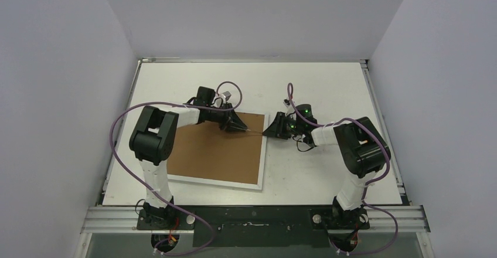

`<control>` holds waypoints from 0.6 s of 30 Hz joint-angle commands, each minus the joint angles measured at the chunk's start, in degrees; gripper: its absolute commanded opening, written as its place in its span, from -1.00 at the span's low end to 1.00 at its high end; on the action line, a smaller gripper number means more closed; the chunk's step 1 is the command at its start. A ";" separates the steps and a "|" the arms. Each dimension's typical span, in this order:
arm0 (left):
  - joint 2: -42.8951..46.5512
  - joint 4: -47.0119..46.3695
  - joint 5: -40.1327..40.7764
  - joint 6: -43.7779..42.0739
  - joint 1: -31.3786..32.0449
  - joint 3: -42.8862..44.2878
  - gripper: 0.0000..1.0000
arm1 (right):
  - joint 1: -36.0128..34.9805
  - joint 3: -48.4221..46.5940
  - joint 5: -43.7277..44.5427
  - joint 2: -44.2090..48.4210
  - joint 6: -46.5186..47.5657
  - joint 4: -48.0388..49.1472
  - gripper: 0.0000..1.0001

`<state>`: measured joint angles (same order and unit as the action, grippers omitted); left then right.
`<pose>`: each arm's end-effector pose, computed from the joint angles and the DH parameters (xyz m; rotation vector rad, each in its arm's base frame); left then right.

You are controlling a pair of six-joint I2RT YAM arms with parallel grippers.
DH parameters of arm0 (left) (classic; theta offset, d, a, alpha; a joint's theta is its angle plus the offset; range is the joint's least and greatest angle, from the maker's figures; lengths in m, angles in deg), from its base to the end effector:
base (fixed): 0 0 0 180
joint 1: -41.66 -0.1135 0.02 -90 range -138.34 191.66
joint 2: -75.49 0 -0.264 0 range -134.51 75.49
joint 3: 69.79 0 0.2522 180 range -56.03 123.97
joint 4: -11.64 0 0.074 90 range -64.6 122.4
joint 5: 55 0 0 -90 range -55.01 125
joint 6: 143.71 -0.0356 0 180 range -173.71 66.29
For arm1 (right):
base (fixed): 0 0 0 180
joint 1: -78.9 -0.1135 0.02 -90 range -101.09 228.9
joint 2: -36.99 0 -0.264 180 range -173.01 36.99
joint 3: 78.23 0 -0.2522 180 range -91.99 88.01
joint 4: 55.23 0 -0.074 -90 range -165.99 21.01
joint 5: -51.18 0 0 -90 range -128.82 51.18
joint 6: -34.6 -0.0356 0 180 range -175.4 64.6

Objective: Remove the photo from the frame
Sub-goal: Release the photo frame item from the photo frame.

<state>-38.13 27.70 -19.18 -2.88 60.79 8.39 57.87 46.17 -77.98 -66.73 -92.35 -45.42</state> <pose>0.3593 -0.1552 0.1349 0.2664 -2.6589 1.6291 0.3006 0.1397 0.1192 -0.0757 2.3872 1.2849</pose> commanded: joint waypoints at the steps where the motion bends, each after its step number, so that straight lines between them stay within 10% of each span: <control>1: -1.61 -2.39 0.45 -0.67 -0.65 2.93 -1.00 | -0.50 -1.44 -0.93 -0.24 0.12 2.53 -0.39; 11: -3.15 1.66 1.96 -2.49 -0.60 4.76 -1.00 | -0.56 -1.40 -0.62 0.21 0.37 2.17 -0.21; 18: -3.82 1.82 2.23 -2.74 -0.59 4.98 -1.00 | -0.43 -1.22 -0.81 -0.08 0.18 2.63 -0.47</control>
<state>-40.95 29.54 -17.39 -4.06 60.55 11.10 57.82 46.17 -78.20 -66.73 -92.40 -45.60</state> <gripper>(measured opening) 0.149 0.323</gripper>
